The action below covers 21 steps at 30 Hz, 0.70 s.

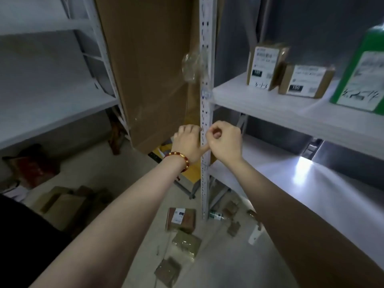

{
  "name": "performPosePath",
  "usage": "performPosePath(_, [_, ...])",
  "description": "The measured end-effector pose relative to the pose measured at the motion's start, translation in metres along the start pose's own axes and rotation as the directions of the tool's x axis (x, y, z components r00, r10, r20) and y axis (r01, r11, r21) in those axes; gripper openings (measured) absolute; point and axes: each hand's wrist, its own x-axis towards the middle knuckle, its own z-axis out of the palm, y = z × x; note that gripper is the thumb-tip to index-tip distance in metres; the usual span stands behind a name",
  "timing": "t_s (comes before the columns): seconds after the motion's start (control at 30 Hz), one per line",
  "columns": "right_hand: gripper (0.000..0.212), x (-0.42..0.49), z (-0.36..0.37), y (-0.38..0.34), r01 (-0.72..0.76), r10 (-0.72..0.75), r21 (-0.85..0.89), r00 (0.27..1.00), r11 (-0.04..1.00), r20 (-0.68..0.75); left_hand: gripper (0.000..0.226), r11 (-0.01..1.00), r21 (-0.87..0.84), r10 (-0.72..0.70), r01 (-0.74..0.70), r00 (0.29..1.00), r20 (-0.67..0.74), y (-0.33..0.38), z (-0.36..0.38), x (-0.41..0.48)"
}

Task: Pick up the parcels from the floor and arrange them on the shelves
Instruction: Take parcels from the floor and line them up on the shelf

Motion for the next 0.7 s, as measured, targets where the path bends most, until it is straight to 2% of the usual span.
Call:
performPosePath(0.13, [0.005,-0.079,0.066,0.082,-0.061,0.059,0.015,0.994,0.998,0.093,0.060,0.995,0.048,-0.091,0.088,0.993,0.079,-0.045,0.105,-0.047])
performPosePath(0.3, [0.011,-0.188,0.157,0.198,-0.173,0.172,-0.013,0.968,0.985,0.185,0.066,0.981,0.086,-0.190,0.175,0.954,0.231,-0.106,0.271,-0.119])
performPosePath(0.4, [0.018,-0.245,0.214,0.259,-0.269,0.259,0.020,0.943,0.963,0.210,0.064,0.974,0.107,-0.222,0.199,0.929,0.298,-0.146,0.361,-0.152])
performPosePath(0.47, [0.014,-0.281,0.254,0.298,-0.328,0.308,0.041,0.919,0.944,0.248,0.066,0.970,0.113,-0.241,0.216,0.920,0.308,-0.175,0.416,-0.170])
performPosePath(0.57, [0.007,-0.330,0.310,0.352,-0.342,0.319,0.035,0.904,0.939,0.284,0.072,0.961,0.144,-0.269,0.235,0.911,0.311,-0.219,0.491,-0.191])
performPosePath(0.7, [0.016,-0.382,0.375,0.409,-0.364,0.344,0.012,0.891,0.931,0.297,0.086,0.943,0.273,-0.293,0.193,0.868,0.401,-0.275,0.573,-0.223])
